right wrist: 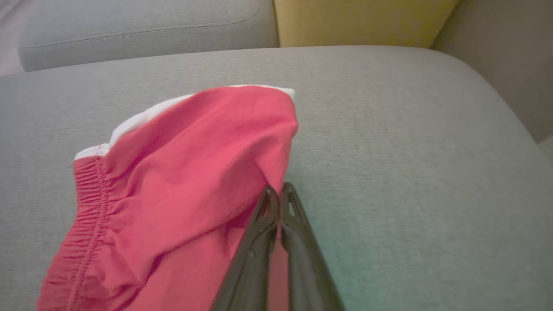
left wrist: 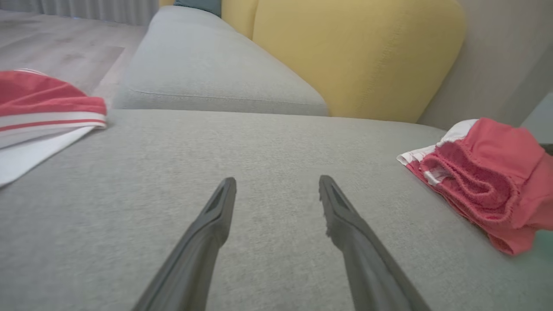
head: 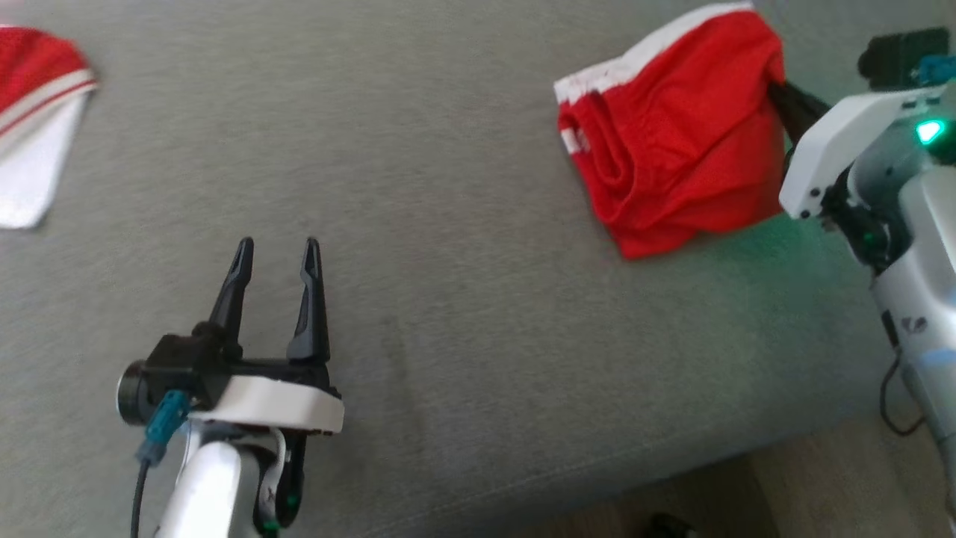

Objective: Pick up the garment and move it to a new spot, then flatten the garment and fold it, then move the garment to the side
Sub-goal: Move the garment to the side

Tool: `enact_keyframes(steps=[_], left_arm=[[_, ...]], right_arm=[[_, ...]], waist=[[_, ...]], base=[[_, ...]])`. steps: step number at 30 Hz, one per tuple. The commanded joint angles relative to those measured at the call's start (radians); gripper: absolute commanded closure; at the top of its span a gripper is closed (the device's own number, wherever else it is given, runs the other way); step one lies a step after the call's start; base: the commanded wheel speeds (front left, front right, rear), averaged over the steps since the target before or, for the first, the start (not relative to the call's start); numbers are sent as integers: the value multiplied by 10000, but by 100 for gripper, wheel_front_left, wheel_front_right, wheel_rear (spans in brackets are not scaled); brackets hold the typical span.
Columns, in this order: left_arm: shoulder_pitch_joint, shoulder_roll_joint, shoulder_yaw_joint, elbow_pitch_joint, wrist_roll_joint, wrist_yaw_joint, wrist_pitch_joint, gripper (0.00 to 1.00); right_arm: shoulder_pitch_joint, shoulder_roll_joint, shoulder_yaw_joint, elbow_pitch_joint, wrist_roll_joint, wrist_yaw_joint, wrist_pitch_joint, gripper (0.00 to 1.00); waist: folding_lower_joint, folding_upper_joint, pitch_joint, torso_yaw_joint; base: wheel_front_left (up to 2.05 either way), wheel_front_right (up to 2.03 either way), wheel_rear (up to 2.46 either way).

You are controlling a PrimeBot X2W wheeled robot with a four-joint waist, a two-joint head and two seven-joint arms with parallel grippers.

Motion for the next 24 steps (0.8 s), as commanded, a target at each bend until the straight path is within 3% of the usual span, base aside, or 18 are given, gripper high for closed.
enact_keyframes(steps=[1,11,17,24], left_arm=[[-358,155,293,-342,122,-45,-120,0],[-887,341,16,-475,383,-158,-102,0],[-1043,347,-91,-694,389,-155,-99,0],[-1076,292,-153,-822,317,-86,-106,0]], right_arm=[[-298,-78,-53,-344,-80,65,-141,100],[-898,346,-300,-109,-434,65,-577,100],[-1617,272,-584,455,-1107,65,-917,100],[-2523,-281,-1425,1798,-2134,65,-1128,100]], waist=[[-1,0,477,-652],[-1,0,954,-1179],[-1,0,1072,-836],[-1,0,1133,-187]], base=[[0,0,0],[0,0,0],[0,0,0],[0,0,0]])
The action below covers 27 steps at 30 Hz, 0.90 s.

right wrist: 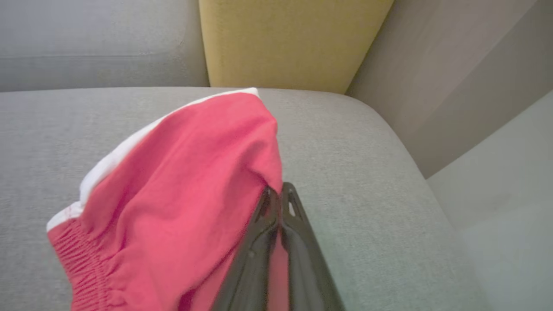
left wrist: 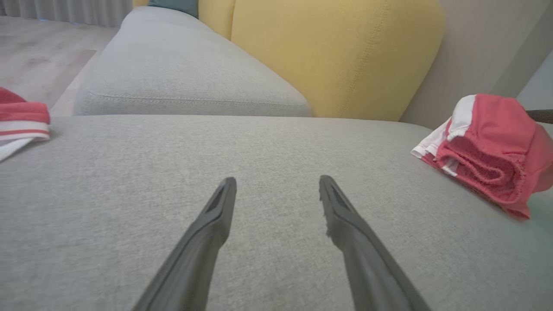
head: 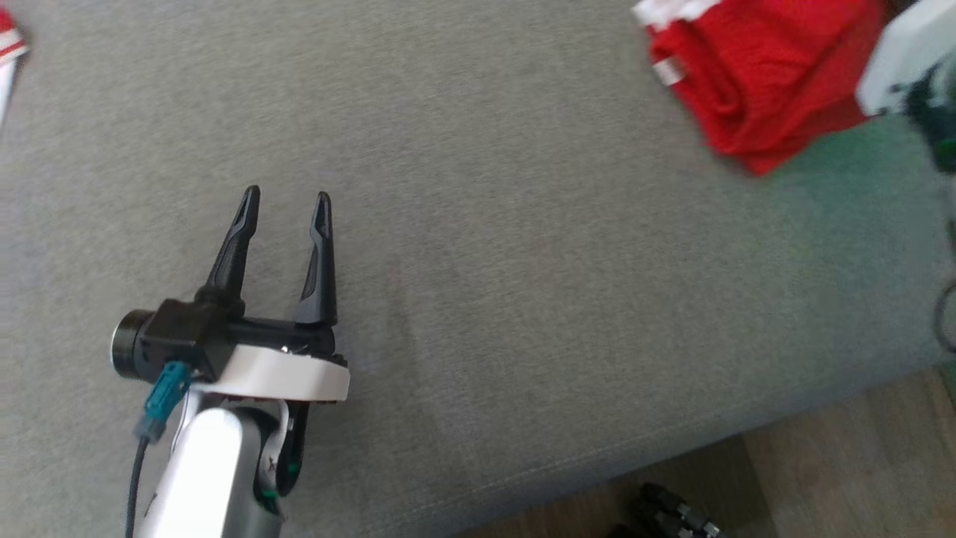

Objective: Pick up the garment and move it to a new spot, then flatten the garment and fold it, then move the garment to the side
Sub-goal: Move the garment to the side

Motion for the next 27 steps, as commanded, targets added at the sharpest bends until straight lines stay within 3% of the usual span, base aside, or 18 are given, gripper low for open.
enact_keyframes(steps=[1,10,24,25,27], left_arm=[[-275,31,245,-423,26,9,-109,0],[-290,-25,175,-492,-33,28,-118,0],[-254,-75,195,-583,-21,55,-121,0],[-247,-79,196,-580,-20,57,-121,0],[-235,-88,195,-572,-19,58,-121,0]], right_arm=[[-361,-367,-185,0,-264,65,-122,100],[-1026,-1210,-1218,1219,-1450,65,-408,100],[-1312,-1173,-2149,1807,-2660,65,-624,100],[-1313,-1153,-2229,1830,-2785,65,-622,93],[-1309,-1081,-2376,1871,-3002,65,-627,51]], waist=[[-1,0,48,260],[-1,0,208,769],[-1,0,224,925],[-1,0,214,923],[-1,0,189,918]], base=[[0,0,0],[0,0,0],[0,0,0],[0,0,0],[0,0,0]])
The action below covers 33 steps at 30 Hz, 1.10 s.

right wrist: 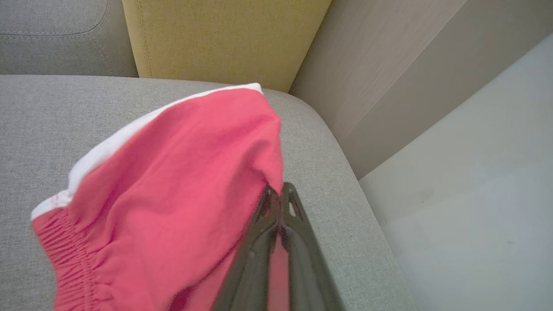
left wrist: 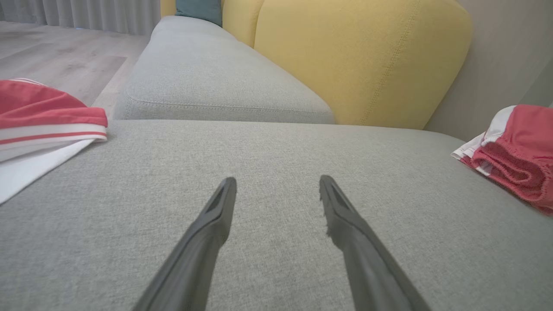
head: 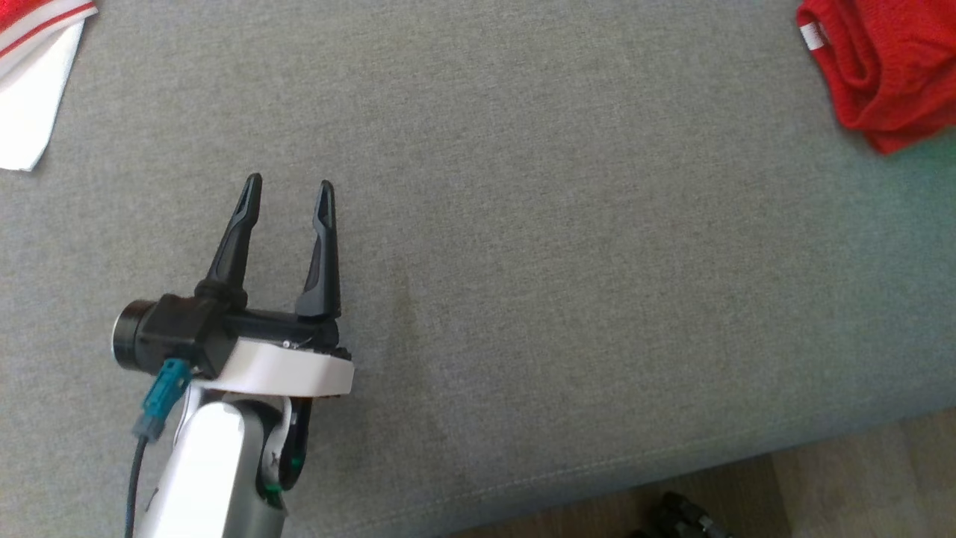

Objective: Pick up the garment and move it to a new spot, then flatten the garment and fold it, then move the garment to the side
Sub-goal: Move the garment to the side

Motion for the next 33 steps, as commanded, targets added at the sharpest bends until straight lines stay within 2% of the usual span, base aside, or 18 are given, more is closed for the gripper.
enact_keyframes(steps=[1,2,11,19,29,33], left_arm=[[-102,0,245,-371,7,46,-56,0],[-94,-5,246,-365,6,47,-56,0],[19,-59,220,-303,-29,53,-56,0],[196,-105,376,-268,-145,94,-56,0],[653,-187,930,-139,-418,284,-57,0],[1129,-230,1264,74,-550,396,-57,0]], right_arm=[[-226,-35,-29,-268,-111,65,-110,24],[-213,6,-89,-266,-221,65,-131,0],[-31,271,-768,-213,-1131,65,-98,0],[158,929,-965,-390,-1394,65,-515,0],[634,2182,-29,-542,-371,65,-1524,0],[1385,2834,759,-825,572,65,-2268,0]], waist=[[-1,0,-17,-6],[-1,0,-35,-10],[-1,0,-310,6],[-1,0,-901,107],[-1,0,-2104,512],[-1,0,-2893,812]], base=[[0,0,0],[0,0,0],[0,0,0],[0,0,0],[0,0,0],[0,0,0]])
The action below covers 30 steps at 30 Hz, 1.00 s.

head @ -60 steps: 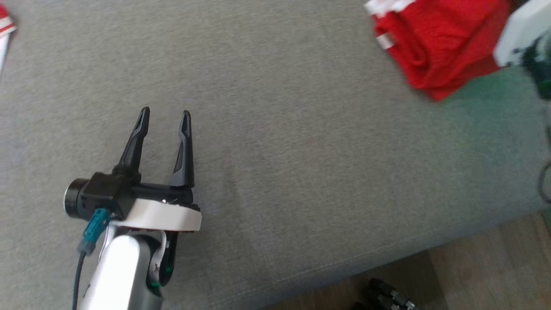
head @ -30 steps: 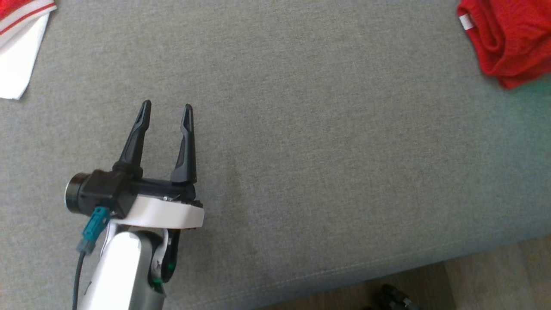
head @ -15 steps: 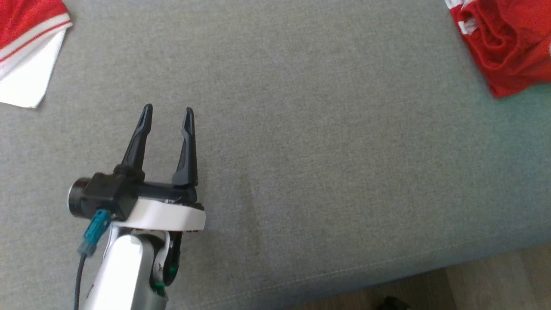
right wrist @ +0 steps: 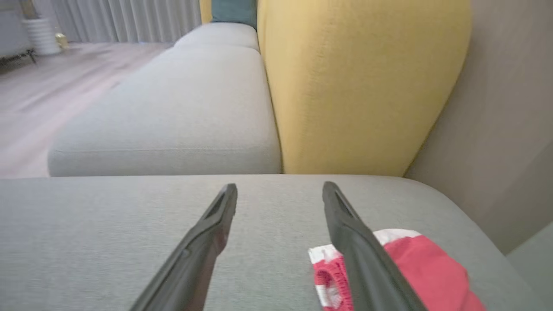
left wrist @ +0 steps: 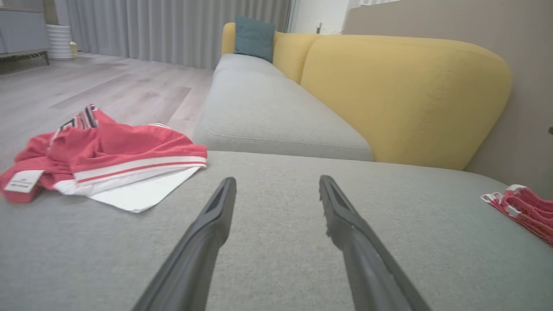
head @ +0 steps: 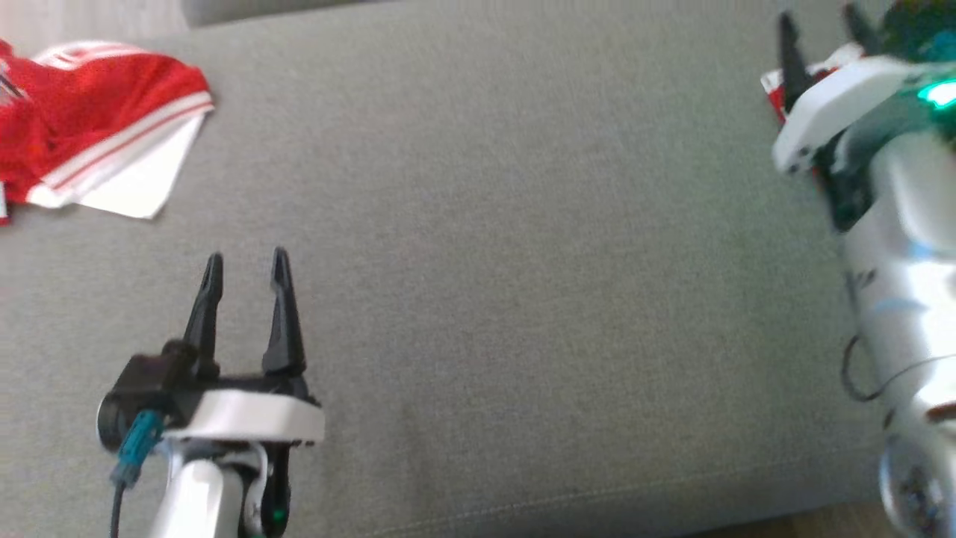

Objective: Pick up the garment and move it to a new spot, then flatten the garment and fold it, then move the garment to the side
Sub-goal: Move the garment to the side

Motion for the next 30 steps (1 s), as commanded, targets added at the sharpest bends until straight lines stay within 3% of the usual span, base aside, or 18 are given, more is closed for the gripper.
enact_keyframes(steps=[1,6,12,20,30], left_arm=[[-24,-8,430,-264,-60,68,-51,0],[511,-38,722,-127,-158,161,-51,0],[1112,-59,877,199,-182,117,-51,0],[1545,-67,907,436,-143,96,-51,0],[1664,-69,666,698,-227,110,-51,0]], right_arm=[[155,243,293,-421,200,65,-239,0],[1490,718,1066,-893,1005,65,-767,0],[3277,1045,1106,-1740,1807,65,-1378,0],[5614,1278,858,-3537,1335,65,-1818,0],[7664,1293,1431,-5744,2085,65,-1951,0]], waist=[[0,0,-515,287],[0,0,-1210,584],[0,0,-1809,912],[0,0,-2119,1038],[0,0,-2176,1012]], base=[[0,0,0],[0,0,0],[0,0,0],[0,0,0],[0,0,0]])
